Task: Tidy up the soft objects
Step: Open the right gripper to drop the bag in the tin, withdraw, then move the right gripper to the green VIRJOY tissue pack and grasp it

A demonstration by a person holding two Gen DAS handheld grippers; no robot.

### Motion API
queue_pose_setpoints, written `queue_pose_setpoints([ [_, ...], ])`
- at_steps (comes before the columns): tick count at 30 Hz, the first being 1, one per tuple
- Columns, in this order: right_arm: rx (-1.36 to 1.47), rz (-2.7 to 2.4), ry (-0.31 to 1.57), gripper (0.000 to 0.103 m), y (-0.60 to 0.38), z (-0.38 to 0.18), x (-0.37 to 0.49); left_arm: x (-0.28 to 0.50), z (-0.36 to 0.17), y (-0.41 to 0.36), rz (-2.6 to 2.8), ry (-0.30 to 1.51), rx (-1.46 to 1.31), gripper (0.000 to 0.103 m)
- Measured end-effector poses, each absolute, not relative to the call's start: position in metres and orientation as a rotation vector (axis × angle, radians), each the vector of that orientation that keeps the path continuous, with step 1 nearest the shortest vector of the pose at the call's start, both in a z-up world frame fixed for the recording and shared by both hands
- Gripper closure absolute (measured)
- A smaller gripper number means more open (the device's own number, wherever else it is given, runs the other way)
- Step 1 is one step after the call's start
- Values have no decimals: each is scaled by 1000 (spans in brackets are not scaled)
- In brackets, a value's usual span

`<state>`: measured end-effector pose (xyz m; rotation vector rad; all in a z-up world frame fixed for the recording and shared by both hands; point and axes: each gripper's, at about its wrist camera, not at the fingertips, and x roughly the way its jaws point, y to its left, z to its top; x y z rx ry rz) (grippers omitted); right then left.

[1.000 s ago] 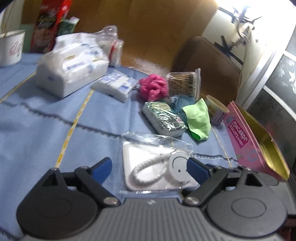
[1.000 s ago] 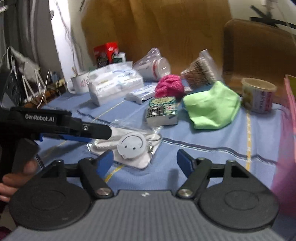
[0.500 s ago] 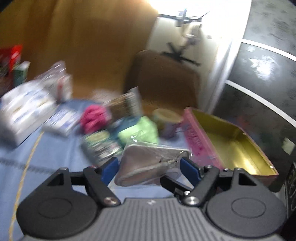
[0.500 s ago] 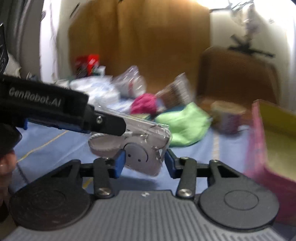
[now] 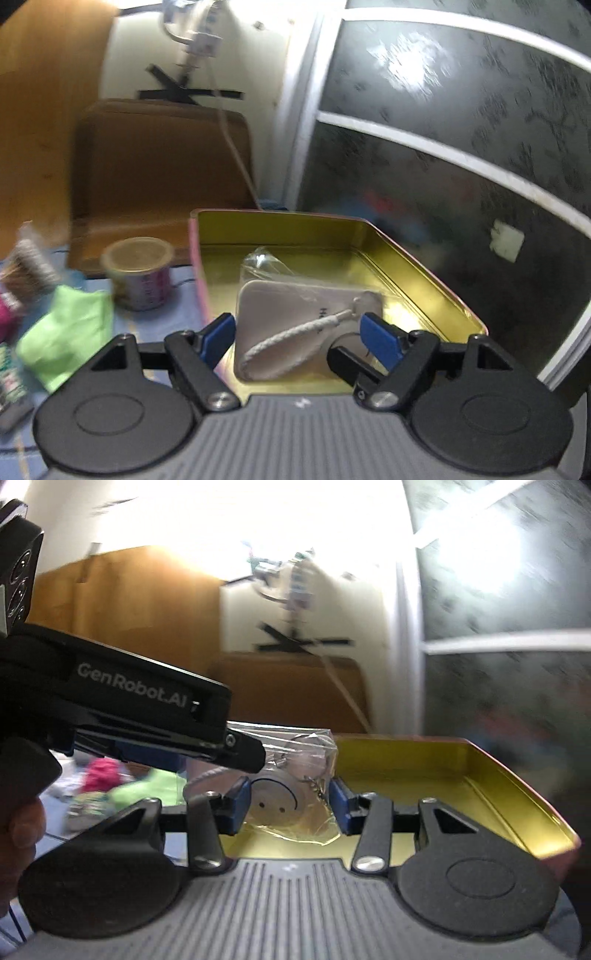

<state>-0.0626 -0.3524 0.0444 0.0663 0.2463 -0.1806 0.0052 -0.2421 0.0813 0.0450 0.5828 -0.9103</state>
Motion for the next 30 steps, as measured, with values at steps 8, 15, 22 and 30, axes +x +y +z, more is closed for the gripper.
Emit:
queue_pose_setpoints([
  [8,136,-276,249,20,-375,35,-74,4,68,-251,-912,604,57,23],
  [15,90,-263,124,9,-352,39,-85,3,75,-172,-797,500,-45,22],
  [22,-55,-25,148,15,-295,38,-77,32,41,-66,-457,556,-142,22],
  [30,-102,259,387,54,-238,23,-37,48,14,11,-195,559,-174,23],
])
